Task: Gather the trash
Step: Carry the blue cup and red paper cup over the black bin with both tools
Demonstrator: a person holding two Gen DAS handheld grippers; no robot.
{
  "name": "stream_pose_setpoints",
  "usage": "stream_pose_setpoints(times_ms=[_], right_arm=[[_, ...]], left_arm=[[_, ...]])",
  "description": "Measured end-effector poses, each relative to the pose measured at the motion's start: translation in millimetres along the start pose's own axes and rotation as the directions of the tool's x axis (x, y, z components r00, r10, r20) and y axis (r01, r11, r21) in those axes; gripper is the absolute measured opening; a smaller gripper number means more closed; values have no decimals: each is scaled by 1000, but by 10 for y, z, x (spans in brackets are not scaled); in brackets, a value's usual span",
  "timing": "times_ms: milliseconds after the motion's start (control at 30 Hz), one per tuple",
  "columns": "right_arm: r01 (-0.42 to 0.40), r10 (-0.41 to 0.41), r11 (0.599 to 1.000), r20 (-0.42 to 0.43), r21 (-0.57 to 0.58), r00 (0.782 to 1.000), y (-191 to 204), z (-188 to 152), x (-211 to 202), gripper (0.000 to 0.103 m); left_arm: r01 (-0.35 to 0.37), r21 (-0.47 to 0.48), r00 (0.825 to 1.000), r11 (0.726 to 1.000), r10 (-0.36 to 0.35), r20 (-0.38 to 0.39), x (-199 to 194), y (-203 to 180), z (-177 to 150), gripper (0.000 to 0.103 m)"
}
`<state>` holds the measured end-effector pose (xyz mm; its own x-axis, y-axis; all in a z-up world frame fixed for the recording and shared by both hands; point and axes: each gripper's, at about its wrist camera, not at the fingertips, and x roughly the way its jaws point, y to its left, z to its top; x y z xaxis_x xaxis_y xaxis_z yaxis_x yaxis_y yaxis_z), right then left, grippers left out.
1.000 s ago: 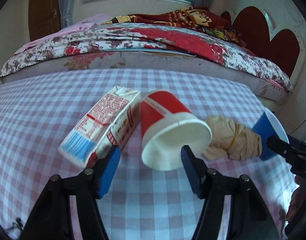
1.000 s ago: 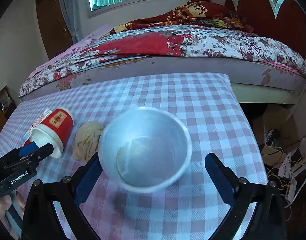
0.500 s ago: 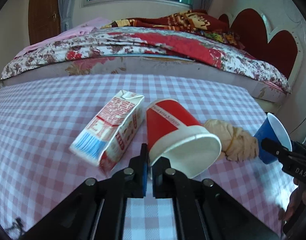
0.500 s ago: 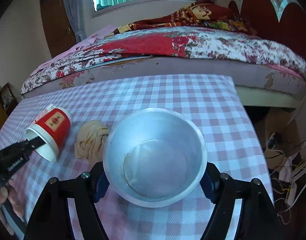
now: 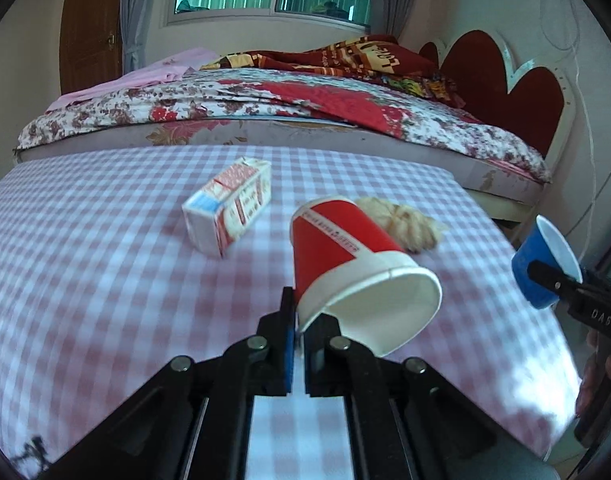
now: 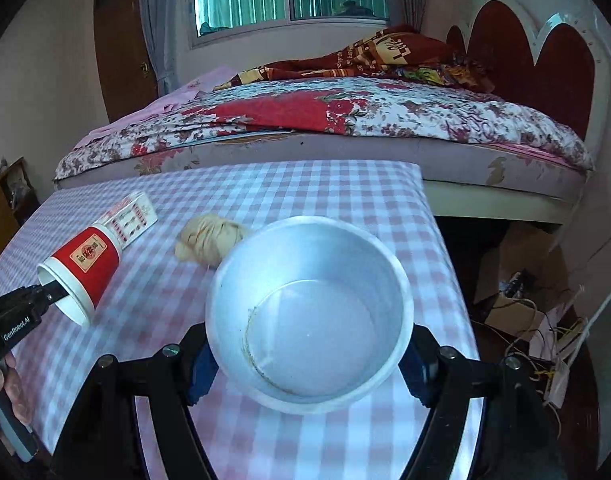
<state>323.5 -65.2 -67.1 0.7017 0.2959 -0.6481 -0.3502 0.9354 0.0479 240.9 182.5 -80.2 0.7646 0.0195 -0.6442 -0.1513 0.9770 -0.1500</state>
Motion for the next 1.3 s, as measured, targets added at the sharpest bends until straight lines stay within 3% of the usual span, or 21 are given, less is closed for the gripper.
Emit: stream_pose_setpoints(times_ms=[433, 667, 1300], right_arm=[[17, -19, 998, 27, 63, 999, -263, -654, -1072, 76], [42, -46, 995, 44, 92, 998, -404, -949, -1575, 76], [147, -156, 963, 22, 224, 988, -1205, -1643, -2179, 76]], left_arm=[[88, 75, 996, 993, -88, 7, -755, -679, -548, 3], [160, 148, 986, 976, -165, 18, -1060, -1149, -771, 3], [334, 290, 943, 897, -324, -81, -1092, -2269, -1233, 3]])
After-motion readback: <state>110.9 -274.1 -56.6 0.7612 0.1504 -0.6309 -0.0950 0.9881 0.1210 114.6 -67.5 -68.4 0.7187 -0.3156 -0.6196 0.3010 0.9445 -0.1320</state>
